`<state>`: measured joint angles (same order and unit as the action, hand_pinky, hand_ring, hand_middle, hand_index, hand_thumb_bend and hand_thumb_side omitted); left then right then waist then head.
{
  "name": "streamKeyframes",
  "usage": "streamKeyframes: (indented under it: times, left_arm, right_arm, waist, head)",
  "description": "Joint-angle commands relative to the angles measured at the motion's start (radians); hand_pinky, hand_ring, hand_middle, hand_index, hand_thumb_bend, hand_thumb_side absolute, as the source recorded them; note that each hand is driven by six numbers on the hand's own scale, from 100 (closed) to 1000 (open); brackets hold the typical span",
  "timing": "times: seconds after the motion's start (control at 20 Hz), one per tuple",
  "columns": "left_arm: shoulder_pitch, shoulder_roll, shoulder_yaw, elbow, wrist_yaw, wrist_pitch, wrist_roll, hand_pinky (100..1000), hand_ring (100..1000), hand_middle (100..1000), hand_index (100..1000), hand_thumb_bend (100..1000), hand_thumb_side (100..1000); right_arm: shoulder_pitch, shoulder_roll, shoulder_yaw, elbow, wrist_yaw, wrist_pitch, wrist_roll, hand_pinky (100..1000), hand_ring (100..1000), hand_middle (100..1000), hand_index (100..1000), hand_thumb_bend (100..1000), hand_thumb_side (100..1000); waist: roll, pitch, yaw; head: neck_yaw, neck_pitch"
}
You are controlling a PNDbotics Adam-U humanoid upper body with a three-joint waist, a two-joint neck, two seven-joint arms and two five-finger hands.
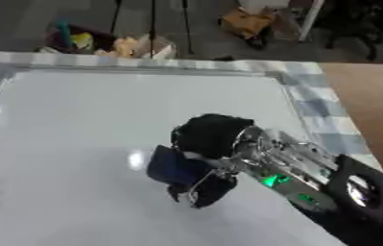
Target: Wipe the whiteboard clean with a brush.
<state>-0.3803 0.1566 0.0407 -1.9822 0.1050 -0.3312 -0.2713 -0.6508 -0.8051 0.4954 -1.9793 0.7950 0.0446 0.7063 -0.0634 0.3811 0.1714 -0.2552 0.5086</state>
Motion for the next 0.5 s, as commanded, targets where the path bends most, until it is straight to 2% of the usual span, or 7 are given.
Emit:
streamKeyframes:
  times: [0.05,0.25,0.5]
  left_arm:
    - [-0.013,0.001,-0.003,-0.018,0.002,-0.002,0.000,370,717,564,609,100,931]
    - [-0.013,0.001,-0.003,-0.018,0.003,-0.002,0.001,370,717,564,609,100,932]
    - [-0.012,-0.001,-0.004,-0.018,0.002,-0.002,0.000,369,717,564,609,100,932]
  right_arm:
    - [-0.009,-0.006,0.001,-0.021,-0.066,-0.010,-0.018,462,542,236,408,100,564]
    - [-0.011,0.003,0.011,-0.021,-0.117,-0.019,-0.043,460,537,229,404,100,568]
    - [-0.009,0.011,0.020,-0.021,-0.118,-0.027,-0.057,467,542,233,406,100,573]
  waist:
    - [0.005,-0.020,0.001]
    - [0.006,-0.020,0.003]
    - [0.006,-0.019,0.005]
  head:
    - [0.005,-0.004]
    - [0.006,-0.007]
    - [0.007,-0.008]
